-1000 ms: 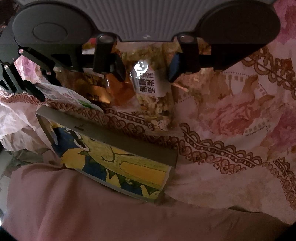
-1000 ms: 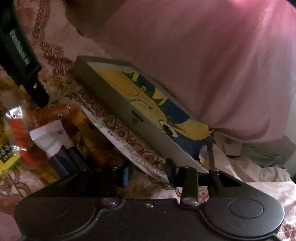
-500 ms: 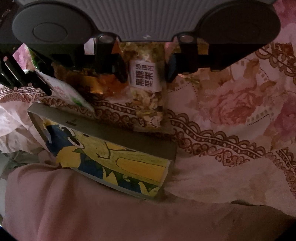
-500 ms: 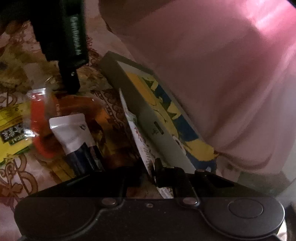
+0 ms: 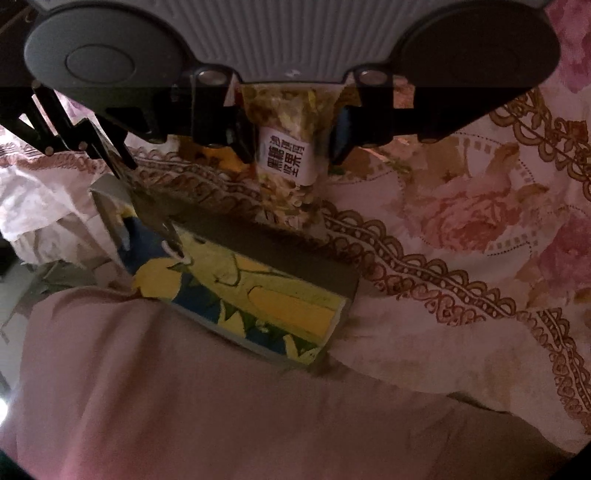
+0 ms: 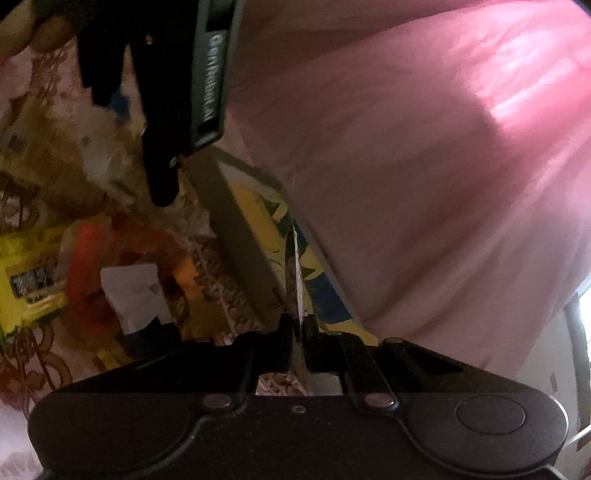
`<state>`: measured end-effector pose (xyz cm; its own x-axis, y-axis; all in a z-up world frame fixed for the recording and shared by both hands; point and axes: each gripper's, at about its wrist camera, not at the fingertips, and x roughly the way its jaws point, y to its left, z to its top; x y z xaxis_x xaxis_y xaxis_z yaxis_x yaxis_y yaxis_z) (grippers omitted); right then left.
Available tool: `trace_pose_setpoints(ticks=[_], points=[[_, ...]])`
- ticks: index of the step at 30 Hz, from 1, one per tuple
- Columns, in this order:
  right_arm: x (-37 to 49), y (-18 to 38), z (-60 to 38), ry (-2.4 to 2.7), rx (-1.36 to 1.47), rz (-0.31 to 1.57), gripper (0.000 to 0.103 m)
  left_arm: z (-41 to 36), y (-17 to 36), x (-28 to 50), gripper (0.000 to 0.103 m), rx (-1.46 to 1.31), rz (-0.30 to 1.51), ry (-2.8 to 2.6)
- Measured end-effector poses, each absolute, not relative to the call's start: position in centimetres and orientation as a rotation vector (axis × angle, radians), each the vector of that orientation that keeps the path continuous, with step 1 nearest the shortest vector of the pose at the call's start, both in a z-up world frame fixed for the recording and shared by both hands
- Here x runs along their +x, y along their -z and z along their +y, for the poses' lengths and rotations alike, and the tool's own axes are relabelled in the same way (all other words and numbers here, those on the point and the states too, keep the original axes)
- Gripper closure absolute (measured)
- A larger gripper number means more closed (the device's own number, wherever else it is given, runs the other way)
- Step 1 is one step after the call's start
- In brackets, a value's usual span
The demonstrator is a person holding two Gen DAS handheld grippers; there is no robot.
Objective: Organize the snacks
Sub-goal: 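Lift the clear packet with the right gripper while the left gripper grasps the nut bar, then carry both snacks to the grey tray and lower them inside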
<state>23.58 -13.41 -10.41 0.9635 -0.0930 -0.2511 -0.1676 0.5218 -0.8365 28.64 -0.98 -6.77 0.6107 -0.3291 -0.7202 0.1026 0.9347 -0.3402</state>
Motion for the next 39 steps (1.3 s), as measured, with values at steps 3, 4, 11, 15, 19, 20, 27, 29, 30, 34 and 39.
trace_pose_setpoints(ticks=[3, 4, 11, 15, 19, 20, 27, 29, 30, 34, 39], points=[[23.4, 9.9, -13.6, -0.039, -1.013, 0.266, 0.098, -1.1, 6.6, 28.3, 0.056, -0.296, 0.889, 0.266], [23.3, 9.7, -13.6, -0.037, -1.01, 0.263, 0.098, -1.1, 6.5, 28.2, 0.056, -0.298, 0.888, 0.267], [23.4, 9.0, -13.9, -0.012, -0.993, 0.24, 0.098, -0.3, 6.1, 27.5, 0.056, -0.385, 0.89, 0.282], [23.9, 8.7, -14.3, 0.006, -0.978, 0.225, 0.098, 0.0, 5.5, 27.0, 0.056, -0.403, 0.857, 0.299], [24.3, 8.4, -14.6, 0.018, -0.975, 0.206, 0.098, 0.2, 4.9, 26.8, 0.056, -0.436, 0.818, 0.325], [24.5, 8.3, -14.7, 0.024, -0.969, 0.202, 0.098, 0.2, 4.8, 26.8, 0.056, -0.447, 0.808, 0.333], [27.9, 6.8, -15.5, 0.06, -0.908, 0.187, 0.098, -0.7, 2.8, 29.3, 0.056, -0.439, 0.677, 0.344], [29.5, 6.6, -16.0, 0.073, -0.873, 0.193, 0.098, -1.7, 2.0, 30.9, 0.056, -0.394, 0.623, 0.347], [30.4, 6.6, -16.2, 0.076, -0.856, 0.199, 0.098, -2.2, 1.8, 31.9, 0.056, -0.384, 0.599, 0.351], [33.6, 7.0, -17.0, 0.083, -0.815, 0.242, 0.098, -4.0, 2.2, 35.8, 0.056, -0.384, 0.549, 0.356], [37.5, 7.5, -17.1, 0.066, -0.705, 0.343, 0.098, -5.7, 4.6, 39.7, 0.056, -0.36, 0.562, 0.328]])
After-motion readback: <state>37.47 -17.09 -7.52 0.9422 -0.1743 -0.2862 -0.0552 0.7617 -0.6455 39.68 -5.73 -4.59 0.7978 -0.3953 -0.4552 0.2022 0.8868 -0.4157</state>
